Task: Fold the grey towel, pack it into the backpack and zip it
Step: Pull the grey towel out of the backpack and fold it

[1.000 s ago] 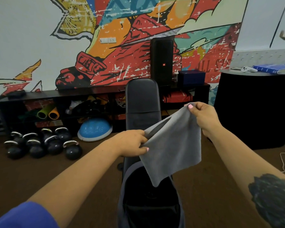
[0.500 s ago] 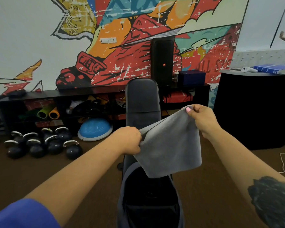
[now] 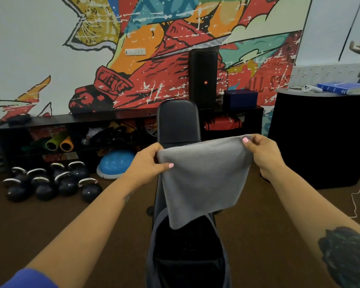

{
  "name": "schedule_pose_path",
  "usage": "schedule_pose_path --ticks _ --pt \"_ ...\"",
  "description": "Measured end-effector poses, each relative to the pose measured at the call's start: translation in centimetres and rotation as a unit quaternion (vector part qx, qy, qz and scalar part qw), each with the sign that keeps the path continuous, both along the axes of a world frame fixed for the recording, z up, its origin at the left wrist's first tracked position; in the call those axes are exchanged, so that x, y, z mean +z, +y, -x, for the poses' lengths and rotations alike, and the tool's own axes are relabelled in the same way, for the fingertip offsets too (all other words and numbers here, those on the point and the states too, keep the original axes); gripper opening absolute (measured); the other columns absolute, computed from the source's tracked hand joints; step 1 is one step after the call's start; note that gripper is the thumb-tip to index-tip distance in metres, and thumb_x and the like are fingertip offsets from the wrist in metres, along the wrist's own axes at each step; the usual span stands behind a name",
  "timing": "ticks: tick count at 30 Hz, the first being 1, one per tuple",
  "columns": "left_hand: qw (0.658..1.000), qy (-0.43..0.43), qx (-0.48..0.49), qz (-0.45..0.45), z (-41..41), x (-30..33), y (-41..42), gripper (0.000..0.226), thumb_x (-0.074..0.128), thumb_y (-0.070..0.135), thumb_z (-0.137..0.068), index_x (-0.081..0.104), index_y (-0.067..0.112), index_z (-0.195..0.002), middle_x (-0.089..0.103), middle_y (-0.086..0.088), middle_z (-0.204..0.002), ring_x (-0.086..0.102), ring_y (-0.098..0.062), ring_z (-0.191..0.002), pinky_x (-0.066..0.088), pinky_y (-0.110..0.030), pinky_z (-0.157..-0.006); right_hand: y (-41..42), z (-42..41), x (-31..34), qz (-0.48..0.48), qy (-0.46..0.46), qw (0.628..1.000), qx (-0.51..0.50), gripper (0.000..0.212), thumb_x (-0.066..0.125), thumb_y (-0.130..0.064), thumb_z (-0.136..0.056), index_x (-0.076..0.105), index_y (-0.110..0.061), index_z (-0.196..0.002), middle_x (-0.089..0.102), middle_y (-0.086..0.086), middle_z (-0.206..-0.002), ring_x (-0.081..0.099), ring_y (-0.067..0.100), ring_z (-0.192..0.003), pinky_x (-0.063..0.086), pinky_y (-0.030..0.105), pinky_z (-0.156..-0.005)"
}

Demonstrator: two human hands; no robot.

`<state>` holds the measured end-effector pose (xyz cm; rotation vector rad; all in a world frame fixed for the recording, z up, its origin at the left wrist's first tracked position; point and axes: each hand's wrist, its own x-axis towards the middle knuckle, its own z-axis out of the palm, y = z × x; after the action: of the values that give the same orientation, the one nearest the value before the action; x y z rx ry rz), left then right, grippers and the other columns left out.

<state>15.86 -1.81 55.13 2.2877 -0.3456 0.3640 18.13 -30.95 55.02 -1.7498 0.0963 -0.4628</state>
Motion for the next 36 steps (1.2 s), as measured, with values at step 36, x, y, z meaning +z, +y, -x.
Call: schedule_pose_path --ticks 36 --pt "0.974 0.172 -0.05 -0.141 -0.2 -0.2 -0.8 0.022 0.064 0.008 -0.077 0.059 0.026 -0.09 0.063 0.005 -0.087 0.057 -0.012 -0.076 0.046 -0.021 -0.067 0.9 1.7 1.6 0.0 -0.032 0.998 0.058 0.014 0.057 -0.017 -0.094 0.062 -0.019 -0.081 0.062 -0.003 -0.078 0.058 0.013 -0.078 0.049 0.025 -0.073"
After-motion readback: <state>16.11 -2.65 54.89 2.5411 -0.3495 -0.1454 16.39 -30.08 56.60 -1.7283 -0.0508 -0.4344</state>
